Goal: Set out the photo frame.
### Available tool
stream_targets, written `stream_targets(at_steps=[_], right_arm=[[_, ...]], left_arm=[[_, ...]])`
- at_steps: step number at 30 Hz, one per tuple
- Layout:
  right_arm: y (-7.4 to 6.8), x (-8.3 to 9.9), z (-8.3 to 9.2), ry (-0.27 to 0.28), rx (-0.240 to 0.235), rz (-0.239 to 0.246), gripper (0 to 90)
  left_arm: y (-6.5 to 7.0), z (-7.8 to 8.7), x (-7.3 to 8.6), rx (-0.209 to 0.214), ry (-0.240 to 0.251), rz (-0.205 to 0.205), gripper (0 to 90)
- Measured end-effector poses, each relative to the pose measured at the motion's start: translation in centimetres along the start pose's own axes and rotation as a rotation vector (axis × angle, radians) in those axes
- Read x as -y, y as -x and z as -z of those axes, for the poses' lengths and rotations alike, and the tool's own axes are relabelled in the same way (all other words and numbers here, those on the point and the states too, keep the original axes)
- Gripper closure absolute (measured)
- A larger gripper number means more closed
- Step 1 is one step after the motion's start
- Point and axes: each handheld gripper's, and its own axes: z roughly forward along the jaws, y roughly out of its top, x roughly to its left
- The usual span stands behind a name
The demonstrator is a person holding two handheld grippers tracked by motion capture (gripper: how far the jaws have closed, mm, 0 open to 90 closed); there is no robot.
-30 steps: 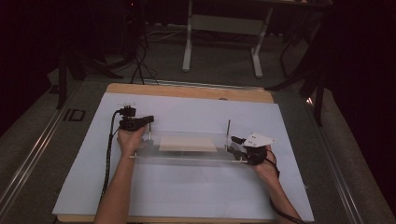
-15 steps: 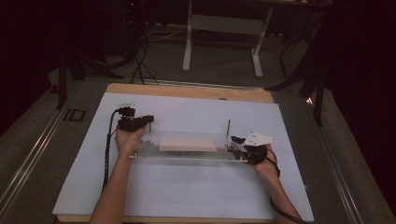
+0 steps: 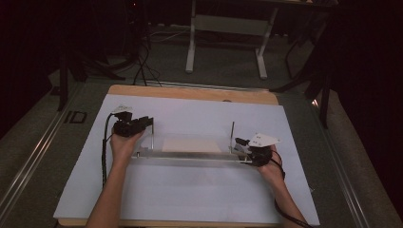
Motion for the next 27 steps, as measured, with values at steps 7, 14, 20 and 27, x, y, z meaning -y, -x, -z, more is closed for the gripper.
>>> stream_targets(at_steps=[7, 14, 20, 27], right_arm=[[0.1, -0.2, 0.0, 0.002, -0.002, -0.011, 50.5], [0.3, -0.3, 0.0, 0.000, -0.007, -0.025, 50.5], [0.5, -0.5, 0.0, -0.006, -0.011, -0.035, 50.5], [0.8, -0.8, -0.1, -0.001, -0.012, -0.054, 50.5]], left_arm=[[0.2, 1.2, 0.4, 0.005, 0.013, -0.039, 62.7], [0.1, 2.5, 1.3, -0.005, 0.026, -0.053, 61.5], [0.2, 3.4, 1.8, -0.018, 0.027, -0.088, 60.7], [0.5, 4.2, 2.3, -0.014, 0.053, -0.128, 57.9]])
